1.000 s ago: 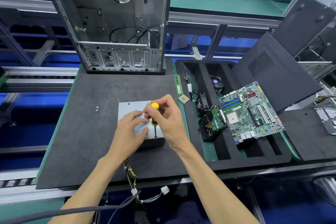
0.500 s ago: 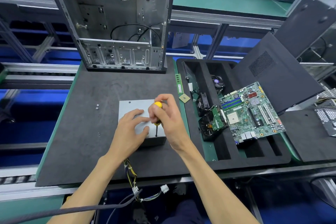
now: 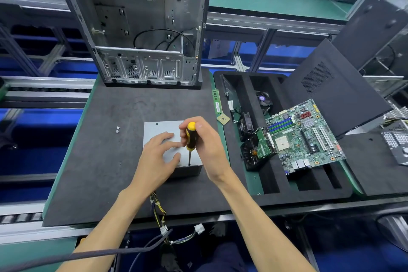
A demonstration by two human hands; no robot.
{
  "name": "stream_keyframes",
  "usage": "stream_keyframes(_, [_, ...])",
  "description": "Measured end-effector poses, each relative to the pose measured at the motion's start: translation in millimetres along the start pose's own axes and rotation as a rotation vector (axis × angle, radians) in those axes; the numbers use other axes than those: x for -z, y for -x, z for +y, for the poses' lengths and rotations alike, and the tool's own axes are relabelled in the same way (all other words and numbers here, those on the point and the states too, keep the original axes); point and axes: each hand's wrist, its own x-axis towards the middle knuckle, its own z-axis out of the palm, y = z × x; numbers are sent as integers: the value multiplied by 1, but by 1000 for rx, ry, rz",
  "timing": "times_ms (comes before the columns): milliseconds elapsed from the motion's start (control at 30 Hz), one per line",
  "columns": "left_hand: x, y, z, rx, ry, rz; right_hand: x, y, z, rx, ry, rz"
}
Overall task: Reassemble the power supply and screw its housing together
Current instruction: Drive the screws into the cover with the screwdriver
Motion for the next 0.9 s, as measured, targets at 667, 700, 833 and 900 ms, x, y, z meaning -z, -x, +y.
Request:
stream_keyframes(667, [1, 0, -1, -3, -13, -5, -2, 0, -4, 24, 10, -3])
stream_keyframes(700, [1, 0, 0, 0, -12, 0, -2, 0, -4, 14, -3, -11])
stream_keyframes(833, [1, 0, 0, -15, 8, -11, -1, -1, -7, 19, -33, -17])
stream_keyframes(900, [2, 0, -1, -15, 0, -16, -3, 0, -8, 19, -24, -18])
